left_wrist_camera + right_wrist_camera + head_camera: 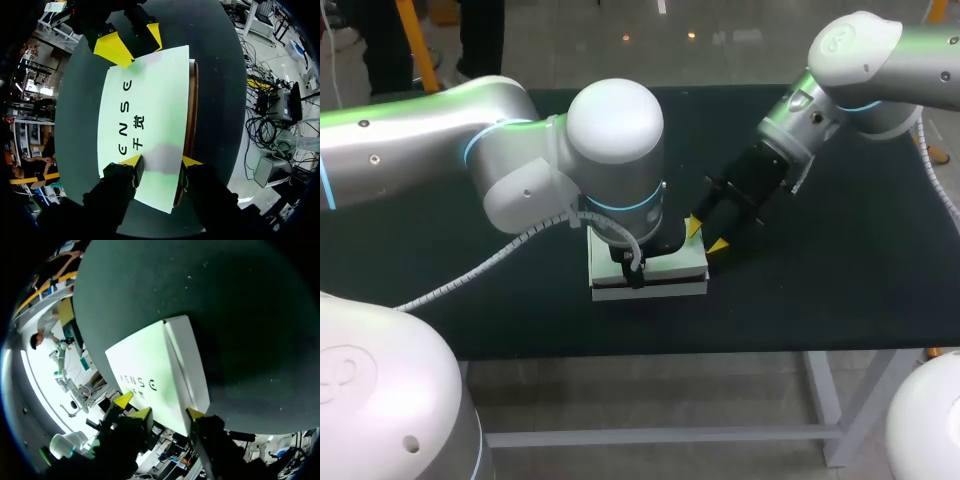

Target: Assemble the packaging by folding the flat box into shape, placing the metal phone stand inside, and closing the box properly

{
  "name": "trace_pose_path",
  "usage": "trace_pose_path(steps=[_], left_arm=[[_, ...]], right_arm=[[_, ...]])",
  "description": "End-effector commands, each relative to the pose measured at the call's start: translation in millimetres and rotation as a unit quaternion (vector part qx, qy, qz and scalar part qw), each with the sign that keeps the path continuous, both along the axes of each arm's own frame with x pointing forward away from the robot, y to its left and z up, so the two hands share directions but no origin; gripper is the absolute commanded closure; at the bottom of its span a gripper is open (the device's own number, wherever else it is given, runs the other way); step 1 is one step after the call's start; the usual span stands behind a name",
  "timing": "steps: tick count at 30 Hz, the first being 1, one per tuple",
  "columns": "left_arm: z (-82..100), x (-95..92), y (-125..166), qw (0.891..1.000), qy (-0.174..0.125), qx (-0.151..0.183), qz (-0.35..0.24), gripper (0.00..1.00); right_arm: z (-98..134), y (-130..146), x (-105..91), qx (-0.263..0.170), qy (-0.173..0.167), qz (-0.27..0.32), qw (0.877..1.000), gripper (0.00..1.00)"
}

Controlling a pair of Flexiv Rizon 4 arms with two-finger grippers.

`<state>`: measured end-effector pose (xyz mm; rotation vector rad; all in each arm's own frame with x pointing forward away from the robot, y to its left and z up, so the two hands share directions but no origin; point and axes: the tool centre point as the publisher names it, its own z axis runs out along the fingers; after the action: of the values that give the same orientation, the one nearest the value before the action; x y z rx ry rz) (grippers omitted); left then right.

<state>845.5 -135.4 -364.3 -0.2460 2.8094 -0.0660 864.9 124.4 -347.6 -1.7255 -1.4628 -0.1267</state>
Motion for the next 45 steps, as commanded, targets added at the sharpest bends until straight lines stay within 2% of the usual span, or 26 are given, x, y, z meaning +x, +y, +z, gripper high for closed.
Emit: trace_pose_path(steps=[1, 4, 11, 14, 19, 27, 45], left_arm=[[-1.2, -2.1, 0.9, 1.000, 0.001, 0.001, 0.000, 0.51], [-1.1, -2.4, 1.5, 1.000, 0.001, 0.002, 0.000, 0.50], [-0.5, -2.4, 3.0, 1.000, 0.001, 0.002, 0.003, 0.51], [-0.3, -2.2, 3.6, 1.000, 0.001, 0.003, 0.003, 0.51], [0.1, -1.9, 5.0, 1.000, 0.002, 0.003, 0.003, 0.50], [-0.5, -1.5, 5.8, 1.000, 0.004, 0.004, 0.004, 0.50], [-1.6, -1.1, 4.0, 1.000, 0.008, 0.007, 0.003, 0.50]], right_arm=[[8.3, -5.6, -9.5, 0.003, -0.014, -0.007, 1.000, 0.54], [11.8, -6.7, -11.8, 0.006, -0.023, -0.009, 1.000, 0.55], [18.3, -4.3, -17.2, 0.010, -0.038, -0.006, 0.999, 0.69], [21.4, -2.0, -19.9, 0.011, -0.048, -0.004, 0.999, 1.00], [21.9, 3.7, -25.3, 0.009, -0.064, 0.005, 0.998, 1.00], [14.8, 9.5, -33.5, 0.005, -0.073, 0.018, 0.997, 1.00], [-6.5, 7.6, -38.8, 0.006, -0.070, 0.023, 0.997, 1.00]])
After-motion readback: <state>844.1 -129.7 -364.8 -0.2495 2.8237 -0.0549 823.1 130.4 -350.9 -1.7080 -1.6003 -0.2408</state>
